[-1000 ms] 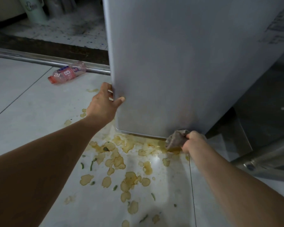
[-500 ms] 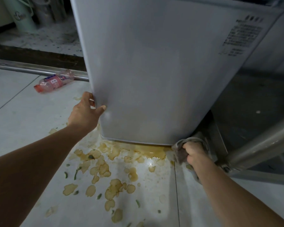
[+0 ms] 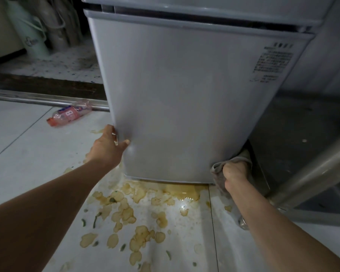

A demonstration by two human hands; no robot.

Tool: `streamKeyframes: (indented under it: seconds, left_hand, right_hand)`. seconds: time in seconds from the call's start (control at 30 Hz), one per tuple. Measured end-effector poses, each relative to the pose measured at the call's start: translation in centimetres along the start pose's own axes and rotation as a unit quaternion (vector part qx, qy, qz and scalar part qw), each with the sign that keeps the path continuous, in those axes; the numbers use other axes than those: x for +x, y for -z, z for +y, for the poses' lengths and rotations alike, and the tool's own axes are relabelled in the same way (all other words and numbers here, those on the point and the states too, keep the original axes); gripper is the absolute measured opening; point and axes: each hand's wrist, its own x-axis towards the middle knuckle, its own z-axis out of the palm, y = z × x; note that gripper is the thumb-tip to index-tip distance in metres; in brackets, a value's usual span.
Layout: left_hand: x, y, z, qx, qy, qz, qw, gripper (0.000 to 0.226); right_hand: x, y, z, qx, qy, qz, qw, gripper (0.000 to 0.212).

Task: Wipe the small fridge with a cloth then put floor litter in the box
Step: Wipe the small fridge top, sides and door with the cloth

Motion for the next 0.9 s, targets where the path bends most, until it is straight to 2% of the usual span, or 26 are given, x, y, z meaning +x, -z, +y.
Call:
streamKeyframes:
  seconds: [0.13, 0.3, 0.43, 0.53, 0.6, 0.7, 0.8, 0.9]
  left_hand:
    - [0.1, 0.1, 0.1, 0.003, 0.003, 0.000, 1.000, 0.035]
    - [0.0, 0.3, 0.7, 0.000, 0.024, -0.019, 1.000, 0.040]
    - [-1.1, 1.0, 1.7, -0.032, 0.036, -0.043, 0.998, 0.054]
    - [-3.1, 2.0, 3.3, -0.053, 0.033, 0.003, 0.998, 0.063]
    - [-4.7, 3.1, 5.5, -0.061, -0.028, 0.070, 0.995, 0.060]
    - [-6.1, 5.6, 10.4, -0.010, -0.243, 0.168, 0.955, 0.054]
    - [-6.1, 7.9, 15.6, 0.064, -0.403, 0.186, 0.894, 0.062]
    - [-6.4, 8.8, 19.0, 0.175, -0.470, 0.179, 0.846, 0.068]
  right_hand:
    - [-1.7, 0.7, -3.3, 0.038, 0.034, 0.026, 0.998, 0.031]
    - [-3.6, 1.0, -6.7, 0.073, 0.090, 0.045, 0.992, 0.057]
    - [-4.2, 1.7, -9.0, 0.084, 0.111, 0.052, 0.989, 0.047]
    - [-4.8, 2.3, -11.0, 0.102, 0.123, 0.054, 0.986, 0.044]
    - [-5.2, 2.7, -12.5, 0.123, 0.124, 0.047, 0.983, 0.044]
    - [-6.3, 3.5, -15.1, 0.144, 0.135, 0.037, 0.980, 0.035]
    - [-7.8, 4.3, -17.7, 0.144, 0.163, 0.042, 0.975, 0.035]
    - [-9.4, 5.4, -19.8, 0.129, 0.175, 0.034, 0.975, 0.033]
